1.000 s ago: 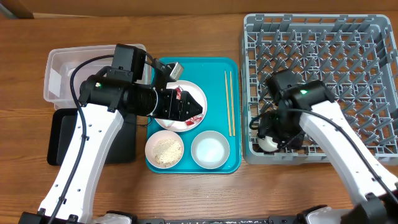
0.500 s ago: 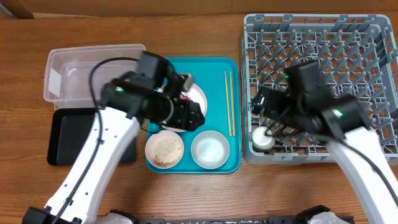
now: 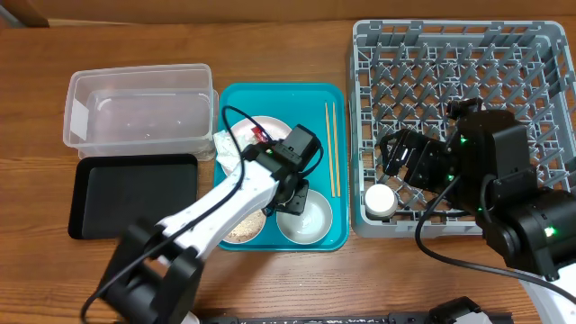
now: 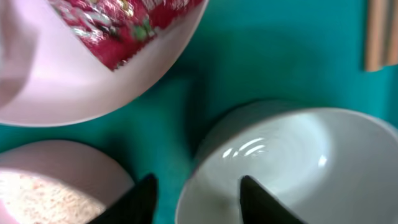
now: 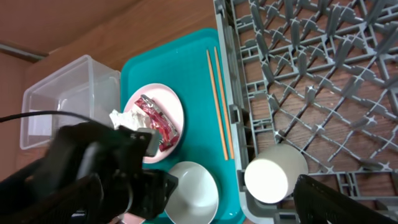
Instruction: Sort waste into correct bins and load items into the dishwasher
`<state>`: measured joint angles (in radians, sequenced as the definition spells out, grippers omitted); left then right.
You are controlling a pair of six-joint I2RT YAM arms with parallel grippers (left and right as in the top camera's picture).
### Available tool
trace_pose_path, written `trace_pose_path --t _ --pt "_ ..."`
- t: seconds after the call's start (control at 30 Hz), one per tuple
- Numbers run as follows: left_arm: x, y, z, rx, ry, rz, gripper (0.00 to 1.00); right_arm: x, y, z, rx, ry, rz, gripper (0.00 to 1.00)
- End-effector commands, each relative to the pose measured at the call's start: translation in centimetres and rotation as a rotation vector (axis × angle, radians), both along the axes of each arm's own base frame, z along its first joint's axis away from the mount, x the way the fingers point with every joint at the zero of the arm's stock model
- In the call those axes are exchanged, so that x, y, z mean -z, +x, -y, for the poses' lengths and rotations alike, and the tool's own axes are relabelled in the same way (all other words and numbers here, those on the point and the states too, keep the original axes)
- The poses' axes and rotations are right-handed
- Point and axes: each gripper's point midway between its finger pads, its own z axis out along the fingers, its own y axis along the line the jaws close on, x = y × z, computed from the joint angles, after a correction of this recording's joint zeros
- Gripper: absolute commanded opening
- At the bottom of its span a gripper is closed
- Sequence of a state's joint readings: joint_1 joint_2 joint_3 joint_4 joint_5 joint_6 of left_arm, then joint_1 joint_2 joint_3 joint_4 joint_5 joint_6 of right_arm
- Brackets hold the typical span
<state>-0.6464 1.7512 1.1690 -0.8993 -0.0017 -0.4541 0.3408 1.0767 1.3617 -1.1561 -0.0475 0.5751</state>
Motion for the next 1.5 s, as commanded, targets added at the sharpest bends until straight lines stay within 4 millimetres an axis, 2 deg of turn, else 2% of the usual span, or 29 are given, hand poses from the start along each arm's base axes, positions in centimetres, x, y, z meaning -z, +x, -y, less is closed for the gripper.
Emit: trace_pose_path --t 0.0,0.07,0.13,0.27,0.43,0.5,0.53,0.63,0.7,0.83,0.97,1.0,1.2,1.3,1.47 --pt "1.6 -0.5 0.1 -0.018 0.011 -0.046 0.31 -0.4 0.1 0.2 0.004 -0.007 0.013 1.0" --pt "1.7 -0.3 0.3 -0.017 0.004 -0.041 0.22 -0.4 0.1 0.2 0.004 -0.007 0.013 1.0" --pt "1.5 -0.2 0.3 -0.018 0.002 -0.037 0.04 -0.4 0.1 0.2 0.004 -0.007 0.014 1.0" --pt "-0.7 0.7 -0.4 -0.055 -0.005 -0.034 0.04 -0.4 0.1 0.2 0.003 -0.008 0.014 1.0" --pt "-7.6 3.0 -1.4 -0.069 -0.135 0.038 0.04 -0.5 0.0 -0.2 -0.07 -0.043 0.034 1.0" --pt "-10.4 3.5 -0.7 -0.023 -0.269 0.061 0.04 -0.6 -0.2 -0.9 -0.136 -0.042 0.045 1.0" --pt "-13.0 3.6 0.2 0.039 -0.415 0.078 0.04 -0.8 -0.5 -1.6 -0.197 -0.033 0.056 1.0" --pt "-16.2 3.6 0.5 0.057 -0.58 0.101 0.04 -1.6 -1.4 -4.2 -0.382 0.029 0.097 1.0" --pt "-17.3 3.4 0.4 0.057 -0.628 0.108 0.04 -2.0 -1.7 -5.4 -0.442 0.075 0.103 1.0" --pt "-18.7 2.9 0.8 0.091 -0.652 0.144 0.04 -1.4 -1.7 -7.3 -0.502 0.127 0.059 0.98" --pt "-18.6 3.1 -0.2 0.019 -0.523 0.214 0.04 0.2 -1.0 -8.6 -0.499 0.138 -0.014 0.88" --pt "-18.7 3.1 -0.5 -0.002 -0.486 0.237 0.04 0.7 -0.6 -8.5 -0.468 0.138 -0.036 0.86" --pt "-19.5 2.7 -0.4 -0.03 -0.389 0.331 0.04 2.6 0.7 -8.0 -0.401 0.095 -0.094 0.86" --pt "-19.5 2.7 -1.0 -0.044 -0.35 0.35 0.04 2.5 0.8 -8.0 -0.432 0.075 -0.071 0.89" --pt "-18.6 2.8 -3.9 -0.135 -0.256 0.332 0.04 0.6 0.0 -8.1 -0.497 0.067 0.024 0.93"
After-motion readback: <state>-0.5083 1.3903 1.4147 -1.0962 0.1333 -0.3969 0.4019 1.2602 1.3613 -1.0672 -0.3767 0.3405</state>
